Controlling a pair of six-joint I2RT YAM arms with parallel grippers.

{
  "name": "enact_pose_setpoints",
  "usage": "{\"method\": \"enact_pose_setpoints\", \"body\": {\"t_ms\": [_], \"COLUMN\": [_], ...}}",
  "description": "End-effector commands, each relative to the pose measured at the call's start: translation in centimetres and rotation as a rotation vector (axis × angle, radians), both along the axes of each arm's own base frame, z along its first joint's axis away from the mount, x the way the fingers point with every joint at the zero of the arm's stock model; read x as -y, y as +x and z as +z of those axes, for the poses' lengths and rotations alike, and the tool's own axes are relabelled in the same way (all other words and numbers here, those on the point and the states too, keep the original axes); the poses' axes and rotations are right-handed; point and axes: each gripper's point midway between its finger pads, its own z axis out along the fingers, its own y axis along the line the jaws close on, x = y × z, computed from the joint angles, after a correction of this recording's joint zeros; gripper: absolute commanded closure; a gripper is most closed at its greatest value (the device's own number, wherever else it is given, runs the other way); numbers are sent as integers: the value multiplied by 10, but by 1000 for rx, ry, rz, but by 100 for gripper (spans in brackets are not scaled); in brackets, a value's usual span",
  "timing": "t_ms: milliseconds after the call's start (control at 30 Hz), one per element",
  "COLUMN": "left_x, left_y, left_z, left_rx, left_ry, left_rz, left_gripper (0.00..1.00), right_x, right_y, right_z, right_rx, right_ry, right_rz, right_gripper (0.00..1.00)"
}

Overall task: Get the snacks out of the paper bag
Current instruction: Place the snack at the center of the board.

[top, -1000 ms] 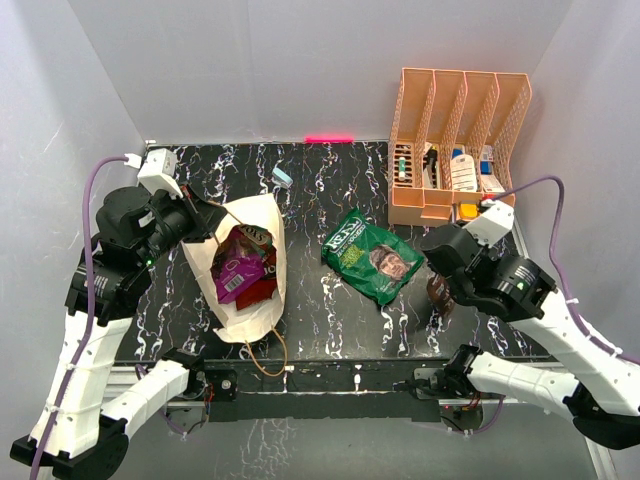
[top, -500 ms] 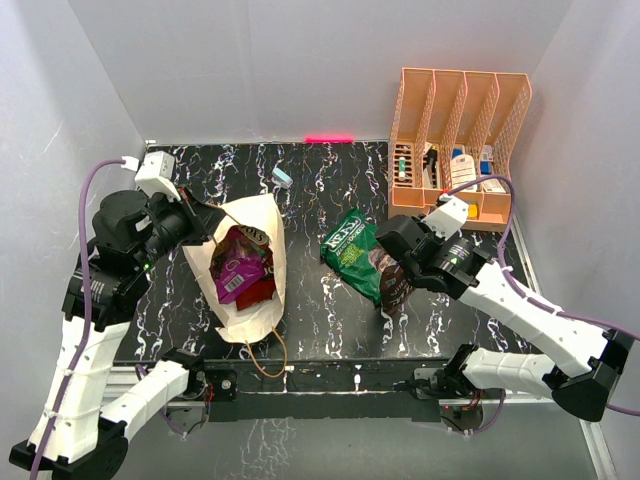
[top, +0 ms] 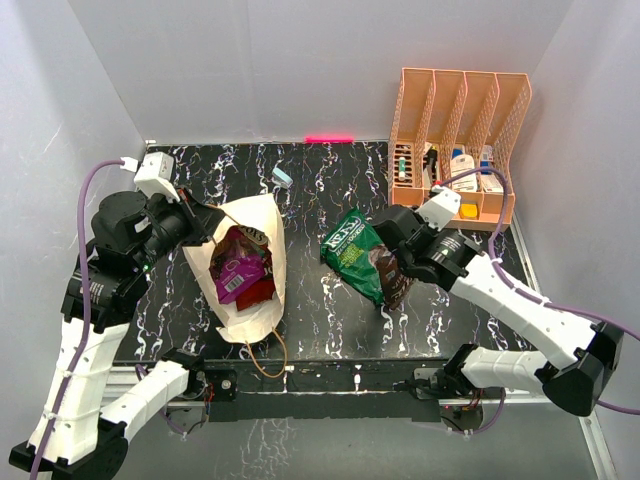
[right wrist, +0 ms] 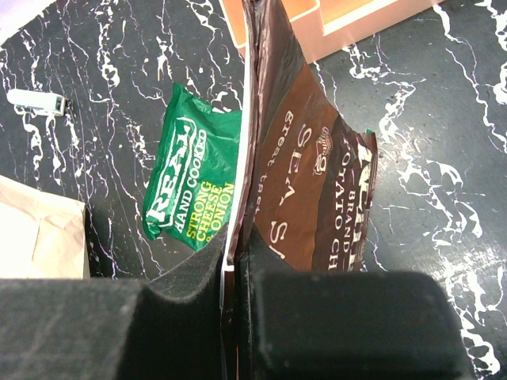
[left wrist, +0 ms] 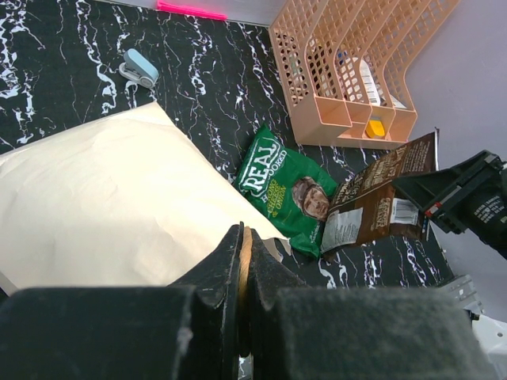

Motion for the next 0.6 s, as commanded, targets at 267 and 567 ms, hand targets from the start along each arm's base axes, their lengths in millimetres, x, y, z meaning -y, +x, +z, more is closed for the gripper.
{"method": "enact_pose_setpoints", "body": {"t_ms": [267, 567], "left_x": [-4, -8], "left_y": [-4, -3], "left_z": [22, 24], "left_rx": [67, 75], "left_ry": [-7, 5], "left_rz": [9, 26], "left_gripper": [100, 100], "right_x": [-29, -56], "right_y": [52, 93], "right_z": [3, -21], "right_rx": [56, 22], "right_ry": [119, 152], "right_rz": [9, 66], "right_gripper": [93, 93]}}
